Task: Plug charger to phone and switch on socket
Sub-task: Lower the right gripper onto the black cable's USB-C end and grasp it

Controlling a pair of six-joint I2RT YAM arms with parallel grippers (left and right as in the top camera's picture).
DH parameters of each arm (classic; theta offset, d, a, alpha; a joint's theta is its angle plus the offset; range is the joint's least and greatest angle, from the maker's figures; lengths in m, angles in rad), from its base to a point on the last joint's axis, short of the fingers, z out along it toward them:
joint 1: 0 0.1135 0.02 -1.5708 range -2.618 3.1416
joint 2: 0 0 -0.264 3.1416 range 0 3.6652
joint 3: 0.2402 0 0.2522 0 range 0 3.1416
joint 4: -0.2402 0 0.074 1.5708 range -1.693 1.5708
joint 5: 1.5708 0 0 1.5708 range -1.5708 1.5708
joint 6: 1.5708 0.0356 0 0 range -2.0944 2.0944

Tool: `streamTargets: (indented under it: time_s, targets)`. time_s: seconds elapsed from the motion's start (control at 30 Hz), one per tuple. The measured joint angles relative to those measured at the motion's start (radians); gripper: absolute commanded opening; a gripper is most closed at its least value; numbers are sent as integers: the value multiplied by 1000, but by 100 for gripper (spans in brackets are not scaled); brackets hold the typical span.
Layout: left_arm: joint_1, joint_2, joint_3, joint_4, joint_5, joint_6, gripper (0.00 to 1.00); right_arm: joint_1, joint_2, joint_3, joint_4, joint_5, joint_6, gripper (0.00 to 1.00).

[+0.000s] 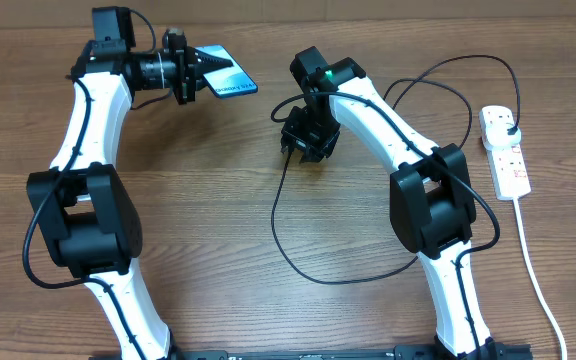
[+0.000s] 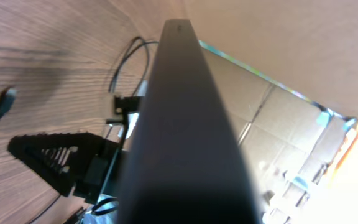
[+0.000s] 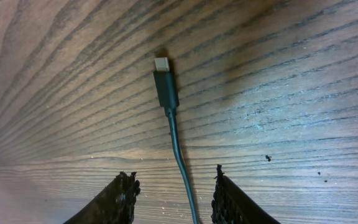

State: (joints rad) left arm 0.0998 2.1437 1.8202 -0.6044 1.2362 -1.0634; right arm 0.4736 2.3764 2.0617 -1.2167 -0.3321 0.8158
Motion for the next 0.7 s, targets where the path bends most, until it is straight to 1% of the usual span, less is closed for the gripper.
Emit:
streamTargets:
  time_s: [0.13, 0.27, 0.5, 0.57, 0.7]
  targets:
    - [35, 0, 0, 51, 18, -61, 4, 1, 0, 1, 4, 0, 11, 42]
    - [82, 0, 0, 55, 24, -90, 4, 4, 7, 2, 19, -7, 22, 41]
    - [111, 0, 0, 55, 29, -90, 4, 4, 23, 20, 116, -20, 22, 41]
    - [111, 0, 0, 55, 32, -90, 4, 3, 23, 21, 153, -16, 18, 45]
    - [109, 0, 0, 55, 36, -89, 4, -5, 23, 38, 225, -1, -37, 45]
